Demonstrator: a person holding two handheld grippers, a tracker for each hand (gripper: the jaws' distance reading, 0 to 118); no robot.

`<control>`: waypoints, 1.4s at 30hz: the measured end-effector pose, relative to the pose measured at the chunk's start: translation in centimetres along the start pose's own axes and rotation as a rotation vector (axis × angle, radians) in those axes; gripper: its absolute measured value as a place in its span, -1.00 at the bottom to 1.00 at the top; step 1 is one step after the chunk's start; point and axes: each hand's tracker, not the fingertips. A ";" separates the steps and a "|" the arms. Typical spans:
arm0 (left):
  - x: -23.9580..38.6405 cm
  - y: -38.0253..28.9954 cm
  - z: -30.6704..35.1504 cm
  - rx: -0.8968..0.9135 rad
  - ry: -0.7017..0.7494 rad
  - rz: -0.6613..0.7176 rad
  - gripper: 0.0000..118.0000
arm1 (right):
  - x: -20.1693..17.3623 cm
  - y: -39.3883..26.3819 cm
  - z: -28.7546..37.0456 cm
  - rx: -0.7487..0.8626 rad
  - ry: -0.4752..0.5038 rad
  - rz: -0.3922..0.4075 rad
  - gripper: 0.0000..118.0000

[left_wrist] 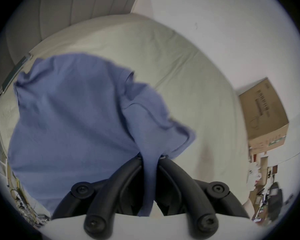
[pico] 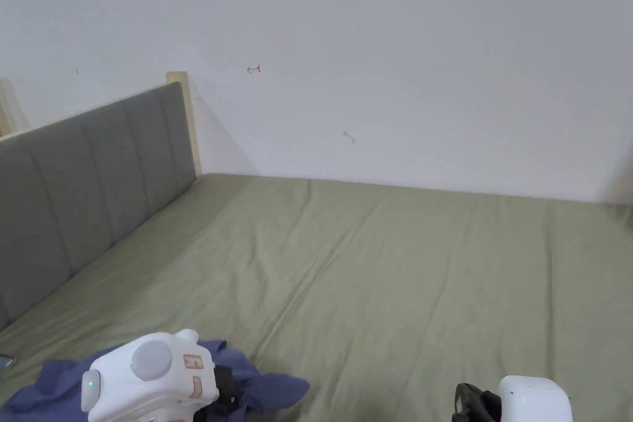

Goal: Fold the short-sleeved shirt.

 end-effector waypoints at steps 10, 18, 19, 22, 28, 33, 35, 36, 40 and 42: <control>21.1 0.9 5.4 0.113 -0.372 -0.299 -0.92 | 6.1 2.3 4.5 0.099 -0.159 -0.074 -1.00; 39.1 -11.6 -2.3 -0.187 -0.677 -0.459 -0.92 | 13.7 2.4 11.6 0.181 -0.404 -0.161 -1.00; 40.2 -13.8 -4.4 -0.227 -0.672 -0.480 -0.92 | 14.8 2.1 12.5 0.182 -0.437 -0.177 -1.00; 41.0 -20.1 -10.5 -0.370 -0.587 -0.491 -0.87 | 17.4 1.0 14.4 0.148 -0.520 -0.204 -1.00; 38.1 -25.0 -15.4 -0.508 -0.414 -0.497 0.88 | 20.9 -1.5 15.7 0.096 -0.590 -0.305 -1.00; 36.7 -19.5 -10.9 -0.368 -0.424 -0.602 0.18 | 21.0 -1.7 14.2 0.085 -0.571 -0.325 -1.00; 35.3 -17.5 -8.7 -0.230 -0.357 -0.659 -0.98 | 20.2 -1.5 13.2 0.078 -0.533 -0.320 -1.00; 34.0 -16.3 -8.0 -0.188 -0.315 -0.664 -0.98 | 19.7 -1.4 12.5 0.067 -0.506 -0.304 -1.00; 26.9 -12.8 -7.1 -0.177 -0.215 -0.588 -1.00 | 17.3 -1.4 9.8 0.028 -0.424 -0.239 -1.00; 23.2 -10.9 -6.5 -0.151 -0.161 -0.535 -1.00 | 16.5 -1.6 8.5 0.002 -0.381 -0.238 -1.00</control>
